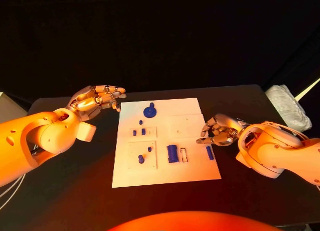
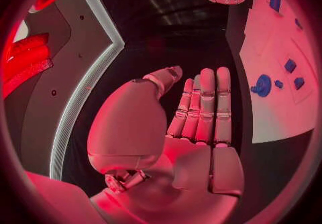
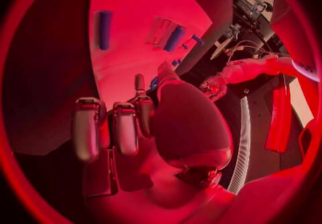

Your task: Assemble the parts on the task board

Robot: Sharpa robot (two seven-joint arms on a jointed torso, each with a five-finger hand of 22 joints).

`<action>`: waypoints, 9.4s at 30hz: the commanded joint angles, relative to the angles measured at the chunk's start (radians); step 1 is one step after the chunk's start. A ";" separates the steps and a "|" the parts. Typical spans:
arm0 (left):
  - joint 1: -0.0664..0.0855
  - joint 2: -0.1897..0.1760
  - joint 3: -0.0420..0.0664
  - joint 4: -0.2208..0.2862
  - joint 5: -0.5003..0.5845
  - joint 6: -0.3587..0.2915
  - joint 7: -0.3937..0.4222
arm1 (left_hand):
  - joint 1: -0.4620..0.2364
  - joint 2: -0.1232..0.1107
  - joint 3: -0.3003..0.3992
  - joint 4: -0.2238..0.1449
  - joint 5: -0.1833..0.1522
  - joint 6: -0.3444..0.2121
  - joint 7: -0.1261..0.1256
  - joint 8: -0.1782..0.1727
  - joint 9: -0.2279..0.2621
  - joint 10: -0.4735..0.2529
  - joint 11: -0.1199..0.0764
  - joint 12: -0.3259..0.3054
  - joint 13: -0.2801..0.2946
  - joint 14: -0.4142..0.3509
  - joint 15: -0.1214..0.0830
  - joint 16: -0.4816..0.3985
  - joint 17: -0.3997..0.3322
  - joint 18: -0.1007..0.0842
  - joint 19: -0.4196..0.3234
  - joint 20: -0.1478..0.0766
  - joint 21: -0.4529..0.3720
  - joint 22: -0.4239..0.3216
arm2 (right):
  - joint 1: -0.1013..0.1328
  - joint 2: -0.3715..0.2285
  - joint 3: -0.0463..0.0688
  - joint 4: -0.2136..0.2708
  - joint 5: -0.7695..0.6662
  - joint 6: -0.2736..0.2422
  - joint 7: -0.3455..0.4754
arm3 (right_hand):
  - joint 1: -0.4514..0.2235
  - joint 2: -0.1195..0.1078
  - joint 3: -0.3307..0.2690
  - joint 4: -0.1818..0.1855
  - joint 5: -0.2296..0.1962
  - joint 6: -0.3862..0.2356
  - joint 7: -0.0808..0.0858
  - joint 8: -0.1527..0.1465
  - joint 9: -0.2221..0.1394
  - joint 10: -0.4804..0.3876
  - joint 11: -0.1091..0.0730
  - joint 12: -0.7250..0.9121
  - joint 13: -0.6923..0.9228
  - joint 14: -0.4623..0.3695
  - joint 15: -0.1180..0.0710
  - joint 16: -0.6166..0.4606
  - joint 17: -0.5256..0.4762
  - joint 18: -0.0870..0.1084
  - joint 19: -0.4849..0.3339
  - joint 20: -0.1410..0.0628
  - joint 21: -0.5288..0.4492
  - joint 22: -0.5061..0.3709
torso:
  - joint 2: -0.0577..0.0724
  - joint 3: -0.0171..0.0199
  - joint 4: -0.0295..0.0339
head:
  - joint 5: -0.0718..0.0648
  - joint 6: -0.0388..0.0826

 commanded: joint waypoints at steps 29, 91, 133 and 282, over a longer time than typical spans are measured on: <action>-0.004 -0.003 0.000 0.006 0.005 0.021 0.015 | -0.011 0.000 -0.002 0.005 -0.002 -0.001 -0.002 0.006 -0.001 -0.005 0.000 0.004 -0.001 0.006 0.002 -0.004 -0.001 0.014 0.006 -0.002 -0.005 -0.002 | -0.089 -0.028 -0.011 -0.035 -0.165 0.088 -0.070 | -0.018 -0.021 0.041 0.000 -0.021 0.048 -0.016 0.009 0.003 0.023 -0.003 0.000 0.131 0.082 0.001 0.000 0.150 -0.016 0.083 0.007 0.014 0.235 | 0.003 0.0003 0.0042 | -0.031 0.001; -0.004 -0.004 0.001 0.013 0.005 0.018 0.009 | -0.009 0.003 -0.004 0.008 -0.002 0.001 -0.003 0.008 -0.001 -0.006 -0.001 0.006 -0.002 0.006 0.002 -0.003 -0.002 0.014 0.009 -0.002 -0.011 -0.006 | -0.061 0.126 -0.010 -0.013 0.016 -0.005 -0.107 | -0.136 -0.126 0.458 -0.093 0.225 0.073 -0.033 0.032 0.031 0.042 -0.020 0.020 0.152 0.087 -0.014 0.011 0.177 -0.024 0.091 -0.010 0.059 0.245 | 0.001 -0.0012 0.0044 | -0.021 -0.008; -0.004 -0.008 0.000 0.018 0.005 0.025 -0.002 | -0.010 0.002 -0.006 0.011 -0.002 0.001 -0.003 0.008 -0.001 -0.007 -0.001 0.006 -0.002 0.006 0.002 -0.003 -0.002 0.014 0.011 -0.002 -0.013 -0.008 | -0.098 0.205 -0.011 -0.071 -0.003 0.059 -0.118 | -0.195 -0.106 0.425 -0.051 0.173 0.095 -0.044 0.039 0.034 0.054 -0.029 0.042 0.165 0.088 -0.020 0.013 0.181 -0.026 0.093 -0.013 0.069 0.248 | 0.002 0.0007 0.0026 | -0.011 -0.019; -0.115 0.148 0.030 -0.032 0.081 -0.590 0.155 | -1.338 0.181 -0.509 -0.047 -0.244 -0.856 -0.200 -0.300 -0.271 -0.908 -0.139 -0.471 -0.084 -0.972 -0.068 -1.095 -0.376 -0.169 -0.817 -0.174 -0.913 -0.682 | -0.115 0.408 0.168 -0.384 1.259 -0.319 0.955 | -1.319 0.111 -0.024 -0.290 -0.085 -0.997 -0.092 -0.304 -0.481 -1.465 -0.002 -1.346 -1.308 -1.466 0.068 -1.521 -1.308 -0.037 -1.466 -0.033 -1.439 -1.308 | -0.118 -0.0144 -0.0516 | 0.096 0.206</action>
